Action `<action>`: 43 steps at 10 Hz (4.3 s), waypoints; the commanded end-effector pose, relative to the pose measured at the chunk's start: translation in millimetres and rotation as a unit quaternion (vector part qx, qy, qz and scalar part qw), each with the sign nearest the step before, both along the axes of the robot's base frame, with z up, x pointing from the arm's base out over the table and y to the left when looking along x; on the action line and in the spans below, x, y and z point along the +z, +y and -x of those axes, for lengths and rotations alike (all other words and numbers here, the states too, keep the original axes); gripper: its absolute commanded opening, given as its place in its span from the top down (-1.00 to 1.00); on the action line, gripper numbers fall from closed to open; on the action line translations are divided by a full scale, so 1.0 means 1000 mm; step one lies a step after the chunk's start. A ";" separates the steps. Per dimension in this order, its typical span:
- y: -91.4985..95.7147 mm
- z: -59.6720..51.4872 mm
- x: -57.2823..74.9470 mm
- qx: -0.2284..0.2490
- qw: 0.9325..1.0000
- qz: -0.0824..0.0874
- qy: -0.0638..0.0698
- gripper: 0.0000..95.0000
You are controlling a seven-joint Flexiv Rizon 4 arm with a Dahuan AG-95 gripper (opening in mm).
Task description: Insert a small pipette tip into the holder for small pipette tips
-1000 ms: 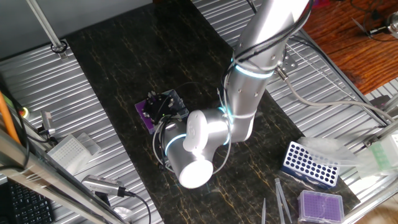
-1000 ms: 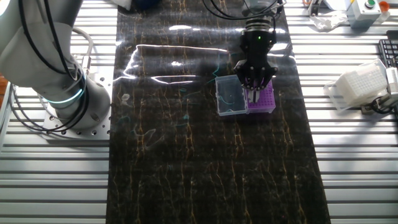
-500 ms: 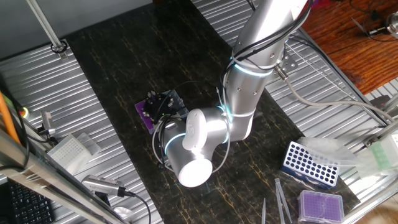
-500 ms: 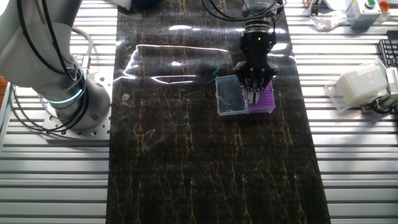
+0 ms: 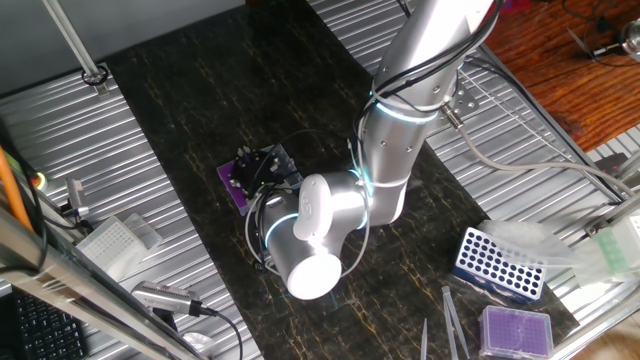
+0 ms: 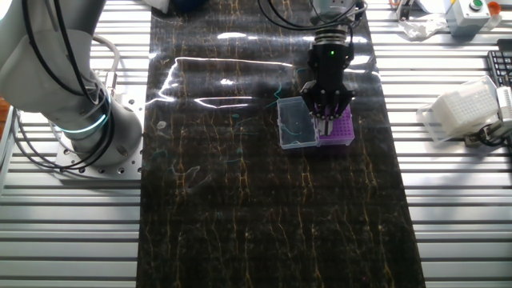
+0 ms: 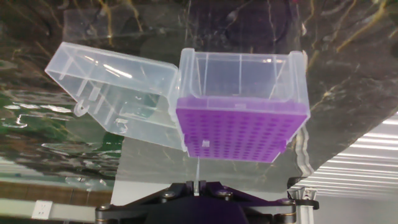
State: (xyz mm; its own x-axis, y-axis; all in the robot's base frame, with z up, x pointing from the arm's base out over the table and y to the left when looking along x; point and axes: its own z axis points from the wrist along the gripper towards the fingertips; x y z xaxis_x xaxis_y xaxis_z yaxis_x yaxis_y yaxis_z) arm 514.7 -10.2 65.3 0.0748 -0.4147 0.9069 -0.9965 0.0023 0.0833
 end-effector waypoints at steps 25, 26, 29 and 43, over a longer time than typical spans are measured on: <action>-0.028 0.014 0.055 -0.119 0.960 -0.163 -0.192 1.00; -0.028 0.011 0.058 -0.128 0.957 -0.164 -0.204 1.00; -0.027 0.006 0.061 -0.151 0.947 -0.161 -0.233 1.00; -0.028 0.001 0.060 -0.301 0.860 -0.260 -0.320 1.00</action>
State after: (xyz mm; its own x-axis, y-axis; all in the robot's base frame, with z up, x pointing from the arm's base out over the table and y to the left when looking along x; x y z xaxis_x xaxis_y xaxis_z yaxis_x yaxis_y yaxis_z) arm 514.0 -38.0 125.3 -0.7261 -0.5660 0.3903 -0.6852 0.6423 -0.3434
